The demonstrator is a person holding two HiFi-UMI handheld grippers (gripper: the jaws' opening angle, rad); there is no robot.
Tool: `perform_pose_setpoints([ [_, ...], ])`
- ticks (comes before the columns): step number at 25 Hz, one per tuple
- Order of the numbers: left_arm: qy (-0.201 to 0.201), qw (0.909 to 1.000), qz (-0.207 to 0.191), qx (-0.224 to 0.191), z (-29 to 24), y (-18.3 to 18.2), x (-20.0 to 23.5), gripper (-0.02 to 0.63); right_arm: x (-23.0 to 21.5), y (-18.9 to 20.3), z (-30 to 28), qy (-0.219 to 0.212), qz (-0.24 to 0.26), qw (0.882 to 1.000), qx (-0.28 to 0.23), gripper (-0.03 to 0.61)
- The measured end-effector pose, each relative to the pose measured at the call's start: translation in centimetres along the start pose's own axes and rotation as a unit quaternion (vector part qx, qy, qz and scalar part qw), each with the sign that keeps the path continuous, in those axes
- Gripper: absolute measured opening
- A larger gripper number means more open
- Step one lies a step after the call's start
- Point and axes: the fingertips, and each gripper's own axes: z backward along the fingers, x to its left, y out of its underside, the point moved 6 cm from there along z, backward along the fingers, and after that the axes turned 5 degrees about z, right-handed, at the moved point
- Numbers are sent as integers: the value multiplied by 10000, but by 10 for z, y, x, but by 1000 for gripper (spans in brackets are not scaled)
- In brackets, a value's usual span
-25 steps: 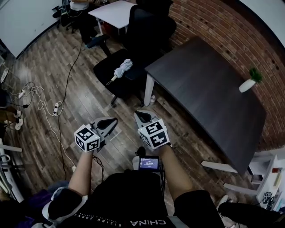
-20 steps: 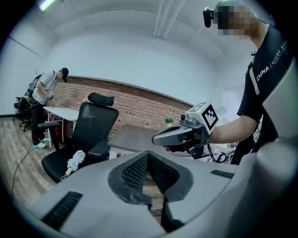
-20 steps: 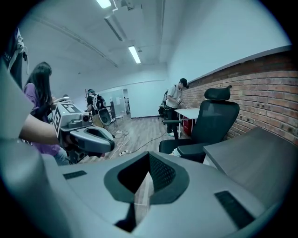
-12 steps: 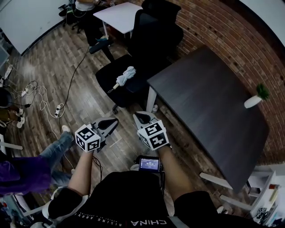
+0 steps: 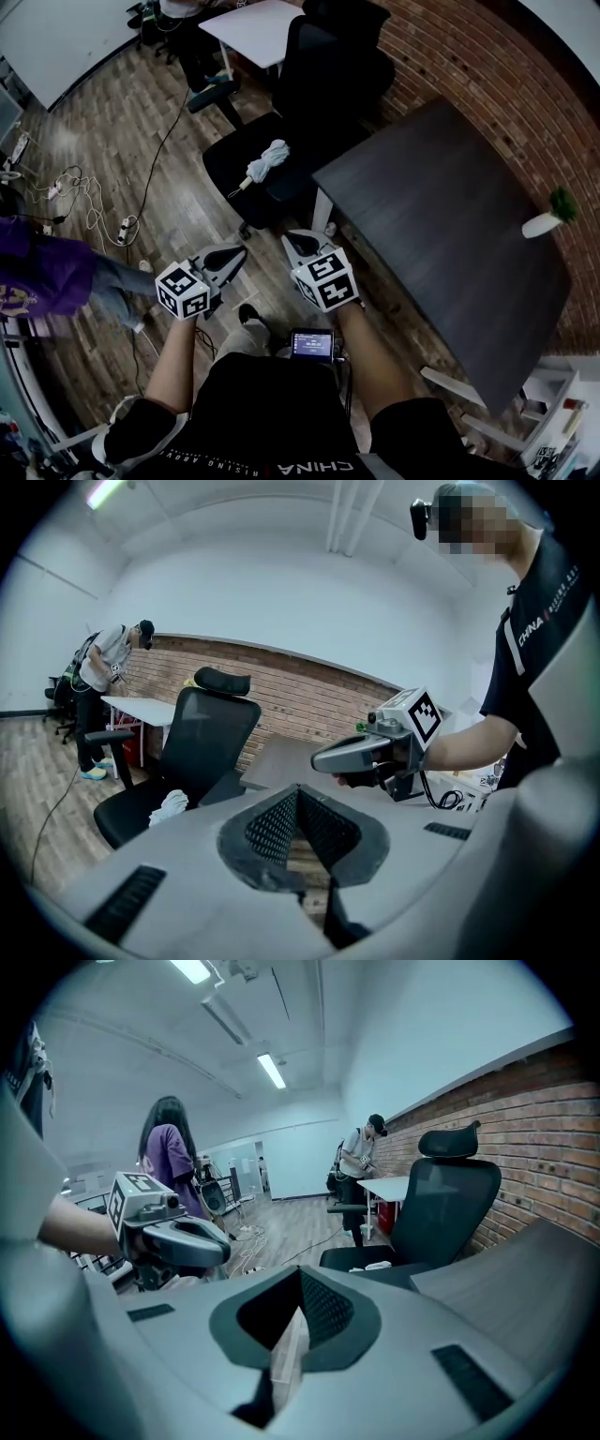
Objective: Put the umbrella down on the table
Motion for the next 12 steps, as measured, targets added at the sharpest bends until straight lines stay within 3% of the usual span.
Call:
perform_pose_setpoints([
  [7,193,9998,56,-11,-18,-6,40,2,-19,-11,-31,161,-32,9998,84,6],
  [12,255,9996,-27,-93,-31,-32,83,2,-41,-36,-59,336,-42,9993,125,6],
])
